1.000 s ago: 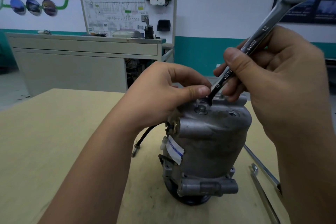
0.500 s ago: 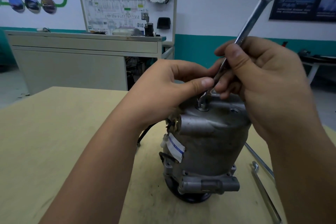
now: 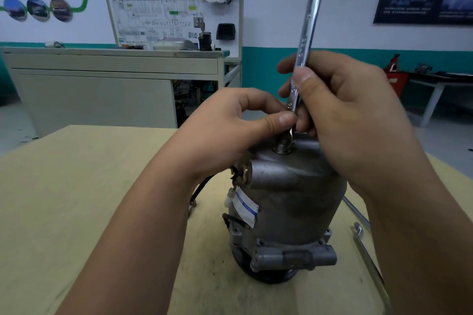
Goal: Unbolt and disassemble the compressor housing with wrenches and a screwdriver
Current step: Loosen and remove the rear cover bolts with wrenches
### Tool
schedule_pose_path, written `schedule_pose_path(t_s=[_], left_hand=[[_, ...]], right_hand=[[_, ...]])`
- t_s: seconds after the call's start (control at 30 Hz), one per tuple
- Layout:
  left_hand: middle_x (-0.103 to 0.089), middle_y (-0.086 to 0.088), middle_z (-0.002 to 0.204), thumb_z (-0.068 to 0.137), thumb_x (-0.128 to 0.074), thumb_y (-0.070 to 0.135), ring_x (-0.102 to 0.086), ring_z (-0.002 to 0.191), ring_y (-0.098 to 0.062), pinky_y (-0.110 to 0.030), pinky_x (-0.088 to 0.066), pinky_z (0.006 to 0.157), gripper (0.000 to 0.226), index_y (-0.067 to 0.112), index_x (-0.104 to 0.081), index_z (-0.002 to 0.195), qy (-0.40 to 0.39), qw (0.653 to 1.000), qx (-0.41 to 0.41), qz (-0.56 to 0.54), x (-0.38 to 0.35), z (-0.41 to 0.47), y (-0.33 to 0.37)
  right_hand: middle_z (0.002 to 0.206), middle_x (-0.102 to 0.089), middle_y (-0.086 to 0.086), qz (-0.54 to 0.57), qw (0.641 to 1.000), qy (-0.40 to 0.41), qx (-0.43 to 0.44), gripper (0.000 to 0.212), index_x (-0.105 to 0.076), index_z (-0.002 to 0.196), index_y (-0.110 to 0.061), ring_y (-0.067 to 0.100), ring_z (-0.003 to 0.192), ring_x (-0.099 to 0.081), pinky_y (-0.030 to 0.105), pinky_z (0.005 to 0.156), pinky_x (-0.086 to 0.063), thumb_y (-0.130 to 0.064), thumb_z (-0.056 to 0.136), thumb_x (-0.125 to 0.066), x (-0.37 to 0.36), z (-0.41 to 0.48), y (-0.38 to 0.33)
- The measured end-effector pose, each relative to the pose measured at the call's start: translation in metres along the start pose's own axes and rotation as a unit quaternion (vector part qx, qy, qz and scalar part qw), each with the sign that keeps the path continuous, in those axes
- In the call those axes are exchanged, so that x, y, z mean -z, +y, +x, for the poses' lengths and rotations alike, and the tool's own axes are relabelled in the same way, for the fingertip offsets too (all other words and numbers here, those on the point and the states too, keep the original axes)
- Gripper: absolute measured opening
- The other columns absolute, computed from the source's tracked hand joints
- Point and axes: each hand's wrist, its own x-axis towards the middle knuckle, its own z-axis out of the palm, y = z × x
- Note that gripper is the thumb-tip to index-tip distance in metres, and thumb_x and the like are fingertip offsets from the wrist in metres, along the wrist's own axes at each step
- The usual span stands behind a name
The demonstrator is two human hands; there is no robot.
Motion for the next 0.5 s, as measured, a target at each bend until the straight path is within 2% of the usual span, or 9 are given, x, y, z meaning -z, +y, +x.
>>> schedule_pose_path(t_s=[0.1, 0.2, 0.27, 0.4, 0.5], left_hand=[[-0.071, 0.007, 0.084, 0.072, -0.066, 0.040, -0.065, 0.097, -0.013, -0.052, -0.044, 0.098, 0.010, 0.033, -0.069, 0.066, 0.007, 1.000, 0.003, -0.007, -0.0005, 0.0004, 0.0001], [-0.070, 0.008, 0.085, 0.071, -0.069, 0.042, -0.064, 0.101, -0.013, -0.051, -0.042, 0.100, 0.014, 0.031, -0.067, 0.061, 0.014, 1.000, 0.003, -0.002, 0.0002, -0.0003, 0.0000], [-0.071, 0.003, 0.089, 0.069, -0.072, 0.042, -0.064, 0.100, -0.017, -0.051, -0.042, 0.100, 0.018, 0.026, -0.068, 0.065, 0.019, 1.000, 0.005, -0.007, 0.0014, -0.0008, -0.0004], [-0.071, -0.005, 0.093, 0.065, -0.074, 0.045, -0.064, 0.101, -0.020, -0.052, -0.041, 0.100, 0.035, 0.012, -0.068, 0.075, 0.016, 1.000, 0.001, -0.011, 0.0038, -0.0026, 0.0012], [-0.068, -0.005, 0.089, 0.068, -0.075, 0.037, -0.063, 0.100, -0.021, -0.053, -0.041, 0.099, 0.027, 0.012, -0.064, 0.068, 0.012, 1.000, 0.001, -0.007, 0.0037, -0.0028, 0.0028]], right_hand=[[0.070, -0.062, -0.010, 0.011, 1.000, -0.003, 0.019, 0.022, -0.058, 0.088, -0.035, -0.001, 0.054, -0.055, 0.019, 0.056, -0.051, -0.018, 0.097, -0.047, 0.0014, 0.0001, 0.0011], [0.079, -0.066, -0.006, 0.017, 0.999, -0.025, 0.040, 0.029, -0.054, 0.106, -0.037, 0.001, 0.064, -0.058, 0.022, 0.064, -0.051, -0.011, 0.096, -0.050, 0.0020, -0.0001, 0.0010], [0.080, -0.067, -0.003, 0.035, 0.997, -0.041, 0.049, 0.035, -0.052, 0.113, -0.035, 0.004, 0.069, -0.061, 0.021, 0.066, -0.049, -0.005, 0.094, -0.051, 0.0025, -0.0001, -0.0002], [0.077, -0.066, 0.000, 0.088, 0.992, -0.063, 0.061, 0.025, -0.056, 0.097, -0.025, 0.014, 0.075, -0.064, 0.021, 0.069, -0.054, -0.002, 0.092, -0.048, 0.0024, -0.0027, -0.0031], [0.077, -0.064, 0.007, 0.108, 0.991, -0.062, 0.052, 0.012, -0.057, 0.091, -0.015, 0.010, 0.068, -0.062, 0.015, 0.060, -0.049, -0.006, 0.094, -0.049, 0.0017, -0.0044, -0.0043]])
